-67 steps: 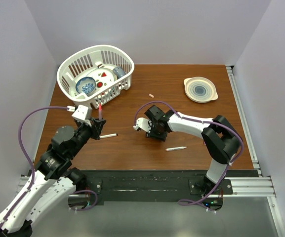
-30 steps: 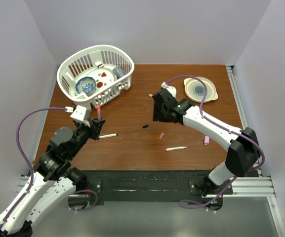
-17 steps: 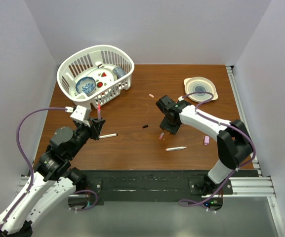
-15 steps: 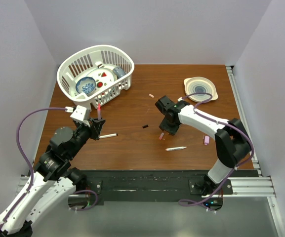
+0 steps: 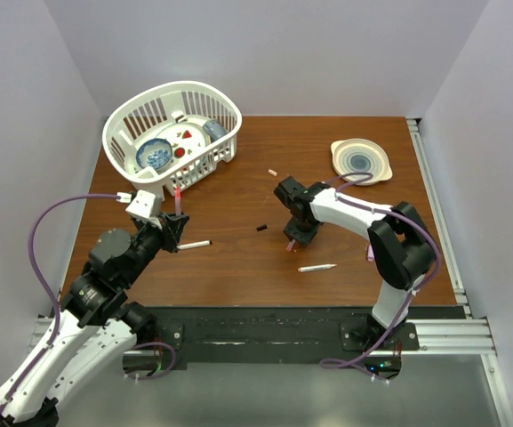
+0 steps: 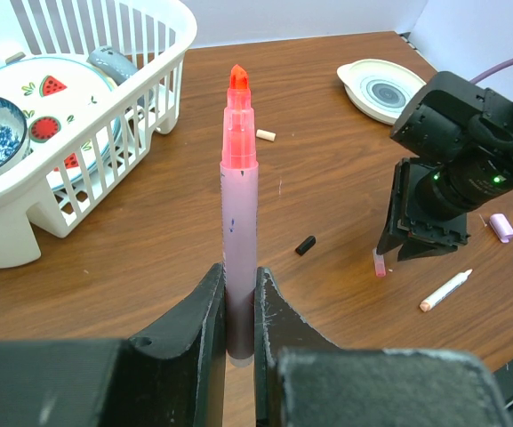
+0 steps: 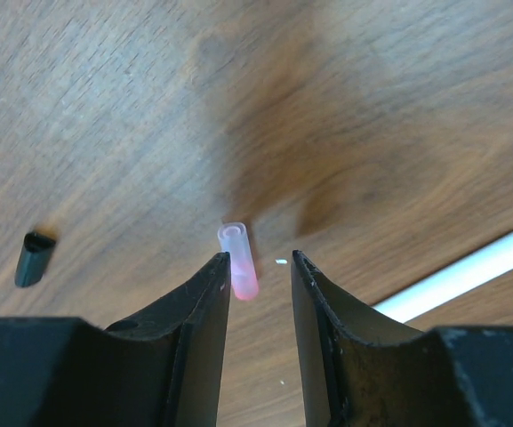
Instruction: Insert the pens into the pen caps
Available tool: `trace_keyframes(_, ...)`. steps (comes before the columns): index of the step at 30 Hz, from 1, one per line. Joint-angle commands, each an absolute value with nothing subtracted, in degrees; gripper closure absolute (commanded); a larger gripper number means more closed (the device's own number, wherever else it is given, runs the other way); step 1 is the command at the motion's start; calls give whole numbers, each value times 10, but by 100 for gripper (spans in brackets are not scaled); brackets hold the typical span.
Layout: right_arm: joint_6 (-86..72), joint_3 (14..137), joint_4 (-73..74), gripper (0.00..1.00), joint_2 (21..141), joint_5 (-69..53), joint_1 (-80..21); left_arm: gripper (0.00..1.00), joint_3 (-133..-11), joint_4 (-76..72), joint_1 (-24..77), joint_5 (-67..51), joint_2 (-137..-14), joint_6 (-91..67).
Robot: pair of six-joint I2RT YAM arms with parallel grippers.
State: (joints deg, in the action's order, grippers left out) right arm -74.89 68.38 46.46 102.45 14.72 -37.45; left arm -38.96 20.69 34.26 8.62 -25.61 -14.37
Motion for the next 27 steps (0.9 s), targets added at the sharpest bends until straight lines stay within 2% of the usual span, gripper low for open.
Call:
trace_keyframes(1, -773, 707, 461, 62, 1037, 156, -373, 100, -389, 188, 344, 91, -255, -147)
trace_keyframes(12, -786, 686, 446, 64, 1061, 166, -373, 100, -390, 191, 344, 94, -251, -149)
trace_keyframes(16, -787, 663, 433, 73, 1064, 173, -373, 100, -391, 191, 344, 86, -257, -150)
trace_keyframes(17, -783, 659, 432, 81, 1065, 181, -373, 100, -391, 191, 344, 83, -258, -148)
trace_keyframes(20, -762, 650, 427, 100, 1055, 201, -373, 100, -392, 189, 344, 61, -267, -148)
trace_keyframes(23, -698, 643, 403, 100, 1015, 215, -374, 100, -398, 188, 344, -11, -290, -154)
trace_keyframes(27, -510, 616, 261, 100, 905, 160, -374, 100, -386, 155, 344, -112, -354, -184)
